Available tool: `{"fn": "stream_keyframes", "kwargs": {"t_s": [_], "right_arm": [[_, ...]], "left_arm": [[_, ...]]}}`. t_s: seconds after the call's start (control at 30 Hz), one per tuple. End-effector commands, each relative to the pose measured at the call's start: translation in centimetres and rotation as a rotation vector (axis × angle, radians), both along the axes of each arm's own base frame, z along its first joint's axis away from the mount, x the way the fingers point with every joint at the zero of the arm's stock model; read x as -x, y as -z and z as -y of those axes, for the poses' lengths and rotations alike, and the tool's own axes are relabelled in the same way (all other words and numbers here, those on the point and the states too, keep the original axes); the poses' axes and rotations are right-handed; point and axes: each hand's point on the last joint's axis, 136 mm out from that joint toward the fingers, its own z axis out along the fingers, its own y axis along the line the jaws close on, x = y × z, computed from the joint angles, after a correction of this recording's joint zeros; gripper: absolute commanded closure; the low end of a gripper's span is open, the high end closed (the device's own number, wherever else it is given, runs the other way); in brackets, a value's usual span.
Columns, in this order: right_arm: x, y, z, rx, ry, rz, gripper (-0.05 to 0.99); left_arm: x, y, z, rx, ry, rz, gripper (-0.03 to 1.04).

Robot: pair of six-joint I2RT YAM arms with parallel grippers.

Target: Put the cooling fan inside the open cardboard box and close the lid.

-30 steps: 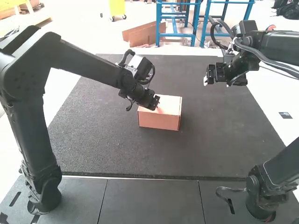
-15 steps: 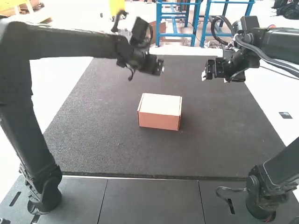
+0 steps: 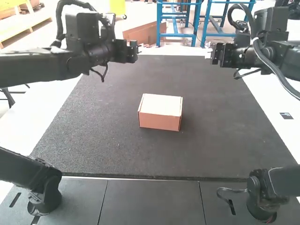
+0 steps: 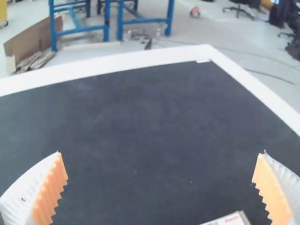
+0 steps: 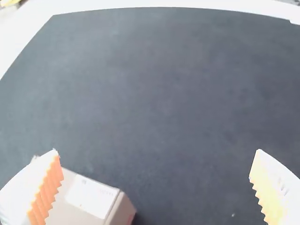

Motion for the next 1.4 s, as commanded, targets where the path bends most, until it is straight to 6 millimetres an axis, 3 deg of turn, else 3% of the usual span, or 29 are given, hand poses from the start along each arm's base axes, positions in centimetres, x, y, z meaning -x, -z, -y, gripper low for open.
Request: {"fn": "stream_keyframes", "kwargs": {"t_s": [0.0, 0.33, 0.57, 0.7, 0.9, 1.0, 1.07, 1.37], "right_arm": [[1.4, -0.6, 1.1, -0.013, 0.029, 0.078, 0.02], [6.3, 2.0, 3.2, -0.013, 0.098, 0.275, 0.02], [8.6, 4.5, 4.5, -0.015, 0.149, 0.359, 0.02], [9.4, 6.8, 4.8, -0.006, 0.157, 0.367, 0.02], [10.5, 10.0, 4.9, 0.024, 0.146, 0.369, 0.02], [11.0, 10.5, 5.0, 0.020, 0.143, 0.394, 0.02], [11.5, 11.9, 5.1, 0.035, 0.143, 0.342, 0.02], [12.0, 12.1, 6.5, 0.063, 0.190, 0.346, 0.02]], "left_arm": [[2.7, -1.3, -1.6, 0.026, -0.005, 0.088, 0.08], [8.0, 2.2, -7.0, 0.031, -0.094, 0.236, 0.05], [10.2, 7.0, -10.8, -0.040, -0.194, 0.314, 0.05], [11.2, 8.7, -11.5, -0.040, -0.204, 0.327, 0.05], [12.1, 12.3, -11.9, -0.038, -0.206, 0.246, 0.05], [12.5, 13.3, -12.5, 0.017, -0.225, 0.186, 0.05], [12.5, 13.7, -13.3, 0.044, -0.266, 0.164, 0.05], [12.0, 15.5, -17.3, 0.052, -0.429, 0.088, 0.05]]}}
